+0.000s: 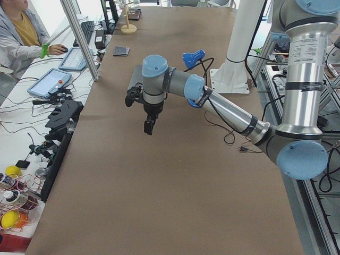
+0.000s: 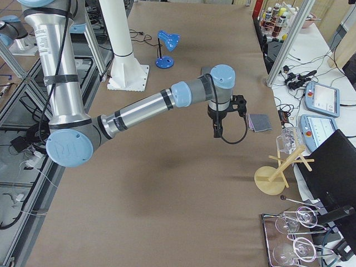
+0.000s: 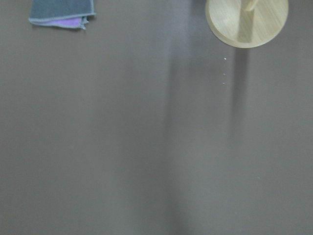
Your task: Close laptop
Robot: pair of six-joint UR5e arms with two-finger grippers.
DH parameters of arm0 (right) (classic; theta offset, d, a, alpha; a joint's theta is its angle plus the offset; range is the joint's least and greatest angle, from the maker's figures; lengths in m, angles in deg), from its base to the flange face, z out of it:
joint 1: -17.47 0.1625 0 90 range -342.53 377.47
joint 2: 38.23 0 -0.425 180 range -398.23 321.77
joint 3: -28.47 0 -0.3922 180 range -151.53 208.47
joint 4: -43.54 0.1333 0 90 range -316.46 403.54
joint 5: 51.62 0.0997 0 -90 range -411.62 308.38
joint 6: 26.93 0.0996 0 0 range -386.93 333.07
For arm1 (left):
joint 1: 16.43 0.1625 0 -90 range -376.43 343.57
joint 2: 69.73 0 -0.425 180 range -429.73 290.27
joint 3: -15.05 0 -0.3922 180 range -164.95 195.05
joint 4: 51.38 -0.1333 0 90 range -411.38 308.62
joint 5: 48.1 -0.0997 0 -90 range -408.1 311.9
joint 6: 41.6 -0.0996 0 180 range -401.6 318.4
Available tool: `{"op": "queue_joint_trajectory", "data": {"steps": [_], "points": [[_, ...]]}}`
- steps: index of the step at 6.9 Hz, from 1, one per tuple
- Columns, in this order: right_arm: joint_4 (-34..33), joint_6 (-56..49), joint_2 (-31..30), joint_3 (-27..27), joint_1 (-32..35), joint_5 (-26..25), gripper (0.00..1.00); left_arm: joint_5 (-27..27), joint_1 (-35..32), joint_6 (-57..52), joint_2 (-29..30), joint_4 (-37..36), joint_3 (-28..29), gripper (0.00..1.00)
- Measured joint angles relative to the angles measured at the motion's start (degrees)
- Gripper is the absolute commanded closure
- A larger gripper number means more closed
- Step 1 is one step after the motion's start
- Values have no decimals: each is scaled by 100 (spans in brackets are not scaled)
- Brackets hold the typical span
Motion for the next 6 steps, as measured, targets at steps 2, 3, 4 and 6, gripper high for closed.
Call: {"op": "queue_joint_trajectory", "data": {"steps": [2, 3, 4, 6], "points": [[-130, -968, -541, 75, 255, -77, 0, 35, -568, -1060, -448, 25, 622, 2], [-137, -1099, -619, 98, 286, -87, 0, 33, -710, -1164, -461, 30, 845, 2], [-138, -1139, -633, 107, 294, -100, 0, 38, -760, -1180, -445, 28, 952, 2], [-126, -1154, -639, 113, 299, -120, 0, 19, -780, -1181, -313, 5, 984, 2]]}}
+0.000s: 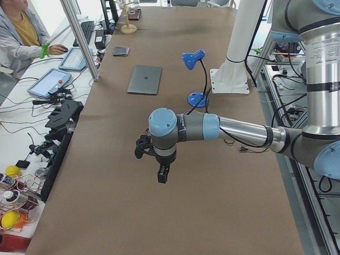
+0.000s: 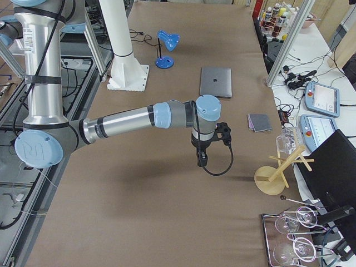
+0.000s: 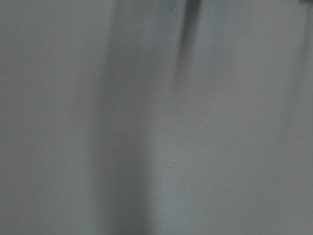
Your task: Close laptop
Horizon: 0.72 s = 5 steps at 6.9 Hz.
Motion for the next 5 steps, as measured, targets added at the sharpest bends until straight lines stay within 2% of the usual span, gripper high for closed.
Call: {"op": "queue_joint_trajectory", "data": {"steps": [5], "points": [[40, 16, -12, -5, -7, 60, 0, -9, -41, -8, 17, -7, 4, 2]]}}
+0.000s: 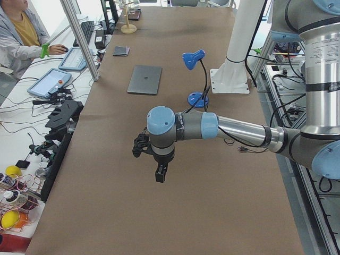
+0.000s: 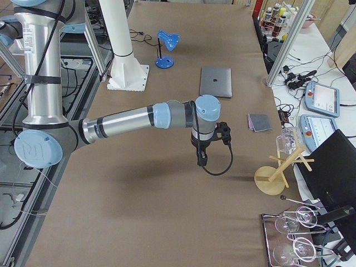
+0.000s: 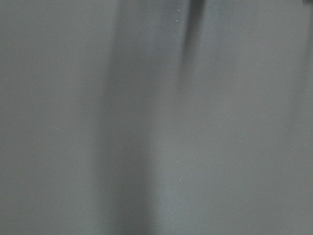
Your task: Close laptop
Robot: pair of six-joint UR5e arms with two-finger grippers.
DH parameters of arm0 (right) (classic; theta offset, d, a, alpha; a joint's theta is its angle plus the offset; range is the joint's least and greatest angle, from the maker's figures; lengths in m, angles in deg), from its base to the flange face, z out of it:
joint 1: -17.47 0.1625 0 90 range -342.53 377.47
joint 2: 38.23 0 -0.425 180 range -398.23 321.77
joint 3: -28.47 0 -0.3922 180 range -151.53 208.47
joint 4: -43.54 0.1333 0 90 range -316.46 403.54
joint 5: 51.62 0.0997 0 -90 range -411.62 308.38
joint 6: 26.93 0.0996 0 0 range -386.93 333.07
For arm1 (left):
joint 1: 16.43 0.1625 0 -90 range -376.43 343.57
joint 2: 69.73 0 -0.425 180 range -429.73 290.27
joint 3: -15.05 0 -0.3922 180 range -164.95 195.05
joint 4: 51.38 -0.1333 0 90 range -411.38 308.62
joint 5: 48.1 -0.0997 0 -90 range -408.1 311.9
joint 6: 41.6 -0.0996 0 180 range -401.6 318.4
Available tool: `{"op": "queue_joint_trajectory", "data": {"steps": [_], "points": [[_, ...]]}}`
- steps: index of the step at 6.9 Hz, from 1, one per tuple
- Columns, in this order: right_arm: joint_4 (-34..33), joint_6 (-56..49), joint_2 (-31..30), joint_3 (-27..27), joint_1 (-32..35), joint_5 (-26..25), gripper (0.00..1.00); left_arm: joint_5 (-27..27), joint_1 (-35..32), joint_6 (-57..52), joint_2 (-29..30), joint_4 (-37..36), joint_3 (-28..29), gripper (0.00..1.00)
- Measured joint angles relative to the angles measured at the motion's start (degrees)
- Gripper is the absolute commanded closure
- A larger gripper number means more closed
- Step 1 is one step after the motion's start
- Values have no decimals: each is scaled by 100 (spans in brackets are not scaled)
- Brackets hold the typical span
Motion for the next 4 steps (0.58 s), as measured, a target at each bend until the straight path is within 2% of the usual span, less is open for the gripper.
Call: {"op": "queue_joint_trajectory", "data": {"steps": [4], "points": [[1, 10, 6, -14, -1, 17, 0, 9, -19, 5, 29, -6, -38, 2]]}}
